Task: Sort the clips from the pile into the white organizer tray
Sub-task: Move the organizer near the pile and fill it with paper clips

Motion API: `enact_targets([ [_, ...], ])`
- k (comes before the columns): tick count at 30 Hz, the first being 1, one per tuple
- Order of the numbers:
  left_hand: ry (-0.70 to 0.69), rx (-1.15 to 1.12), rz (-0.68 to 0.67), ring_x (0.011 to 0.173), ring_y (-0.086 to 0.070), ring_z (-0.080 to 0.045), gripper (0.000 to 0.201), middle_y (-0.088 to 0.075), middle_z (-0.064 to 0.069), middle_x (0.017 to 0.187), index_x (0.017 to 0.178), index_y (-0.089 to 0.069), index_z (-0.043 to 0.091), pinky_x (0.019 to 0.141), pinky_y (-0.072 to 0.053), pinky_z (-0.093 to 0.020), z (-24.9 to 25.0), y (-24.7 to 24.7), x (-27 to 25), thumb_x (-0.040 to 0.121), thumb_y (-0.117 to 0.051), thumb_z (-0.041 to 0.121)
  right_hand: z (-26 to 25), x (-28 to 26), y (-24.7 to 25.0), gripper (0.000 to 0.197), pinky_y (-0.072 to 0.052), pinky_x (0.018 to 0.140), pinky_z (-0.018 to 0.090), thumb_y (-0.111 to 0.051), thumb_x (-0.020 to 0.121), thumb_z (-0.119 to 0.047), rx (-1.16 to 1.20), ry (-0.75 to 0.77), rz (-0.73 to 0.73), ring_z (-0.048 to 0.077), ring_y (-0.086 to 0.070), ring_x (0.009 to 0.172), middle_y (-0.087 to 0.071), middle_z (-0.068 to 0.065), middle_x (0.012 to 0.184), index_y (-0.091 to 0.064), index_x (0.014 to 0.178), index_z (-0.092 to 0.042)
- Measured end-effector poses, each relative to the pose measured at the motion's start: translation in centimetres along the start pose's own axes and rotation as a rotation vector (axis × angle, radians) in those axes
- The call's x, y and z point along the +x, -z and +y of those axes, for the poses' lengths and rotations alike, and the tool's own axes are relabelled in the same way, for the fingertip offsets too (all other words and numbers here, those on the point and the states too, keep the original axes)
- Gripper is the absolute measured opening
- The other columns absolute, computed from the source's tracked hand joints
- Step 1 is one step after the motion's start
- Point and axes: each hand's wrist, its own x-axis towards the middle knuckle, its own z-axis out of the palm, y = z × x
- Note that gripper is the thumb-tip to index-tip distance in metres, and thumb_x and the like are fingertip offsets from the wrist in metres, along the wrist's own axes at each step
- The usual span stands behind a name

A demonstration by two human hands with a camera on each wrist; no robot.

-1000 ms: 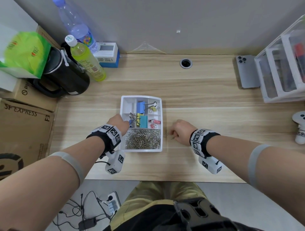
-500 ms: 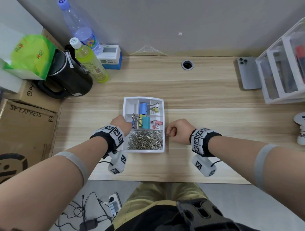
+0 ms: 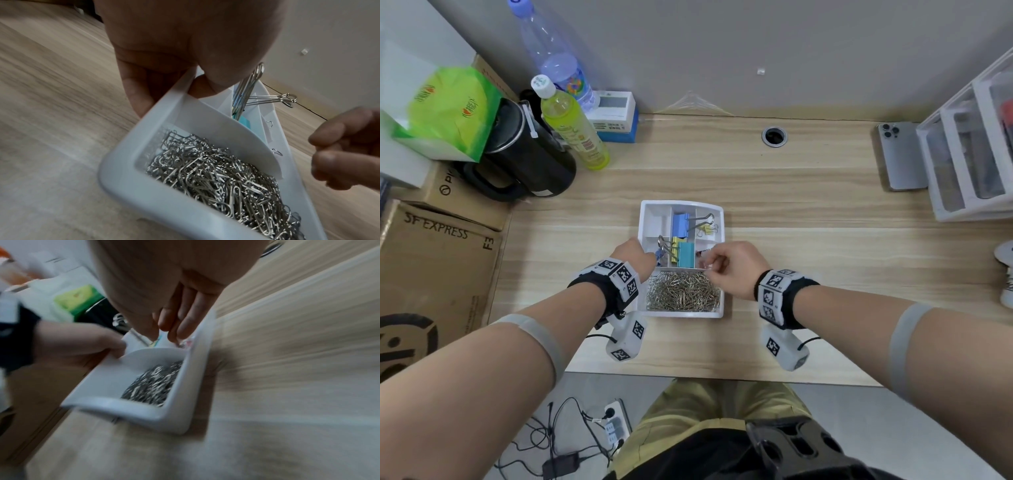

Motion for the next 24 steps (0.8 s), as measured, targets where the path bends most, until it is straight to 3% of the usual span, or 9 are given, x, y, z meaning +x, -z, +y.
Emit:
enact_targets([
  [3,-0.001,-0.003,0.007,0.081,-0.053,-0.025,0.030,-0.051,-0.009,0.097,0.118,-0.049,0.003,0.060,-0.040,-0.029,0.1,0.0,0.0,0.094,-0.044,0.020,2.4,0.4,2.0,0.009,-0.055,0.067,0.026,-0.065,0.082,-0.017,-0.125,-0.071,0.073,0.008,-0.062,0.069,-0.065,-0.012,0.075,-0.067,0.080,-0.026],
  [5,-0.004,-0.010,0.003,0.080,-0.052,-0.024,0.028,-0.052,-0.009,0.097,0.117,-0.049,0.003,0.057,-0.038,-0.028,0.0,0.0,0.0,0.094,-0.044,0.020,3.9,0.4,2.7,0.009,-0.052,0.072,0.030,-0.063,0.083,-0.017,-0.277,-0.085,-0.015,0.011,-0.057,0.073,-0.060,-0.010,0.083,-0.064,0.080,-0.026],
  [8,-0.006,-0.017,-0.005,0.081,-0.053,-0.026,0.026,-0.054,-0.011,0.101,0.113,-0.049,0.004,0.062,-0.042,-0.029,-0.1,-0.1,0.1,0.094,-0.044,0.021,5.2,0.1,2.1,0.010,-0.050,0.083,0.032,-0.067,0.084,-0.020,-0.383,-0.059,-0.173,0.017,-0.057,0.086,-0.059,-0.001,0.098,-0.070,0.093,-0.021],
  [11,0.000,-0.024,-0.014,0.080,-0.055,-0.027,0.023,-0.053,-0.010,0.097,0.110,-0.048,0.005,0.065,-0.045,-0.030,-0.1,0.0,0.1,0.094,-0.043,0.021,5.4,-0.1,1.1,0.016,-0.048,0.083,0.032,-0.069,0.085,-0.024,-0.405,-0.026,-0.194,0.018,-0.059,0.091,-0.055,-0.002,0.103,-0.073,0.100,-0.021],
  [15,0.002,-0.026,-0.017,0.079,-0.056,-0.028,0.015,-0.051,-0.009,0.095,0.102,-0.043,0.009,0.067,-0.048,-0.032,0.1,0.0,0.1,0.094,-0.044,0.021,5.1,-0.2,0.6,0.010,-0.051,0.080,0.034,-0.064,0.088,-0.025,-0.469,-0.010,-0.188,0.019,-0.059,0.092,-0.056,-0.003,0.106,-0.073,0.092,-0.022],
  [21,-0.004,-0.014,0.006,0.078,-0.053,-0.024,0.014,-0.051,-0.006,0.087,0.098,-0.046,0.008,0.061,-0.041,-0.028,0.0,-0.2,0.3,0.092,-0.045,0.020,5.4,0.3,0.4,0.013,-0.043,0.081,0.028,-0.061,0.084,-0.007,-0.439,0.018,-0.200,0.023,-0.054,0.097,-0.057,0.005,0.103,-0.071,0.077,-0.012],
  [24,-0.006,-0.013,0.008,0.075,-0.052,-0.022,0.014,-0.051,-0.005,0.085,0.098,-0.046,0.008,0.057,-0.038,-0.027,-0.1,-0.3,0.4,0.091,-0.045,0.021,5.3,0.5,-0.1,0.015,-0.047,0.086,0.034,-0.061,0.081,0.000,-0.381,0.016,-0.174,0.024,-0.054,0.096,-0.056,0.005,0.105,-0.071,0.085,-0.010],
])
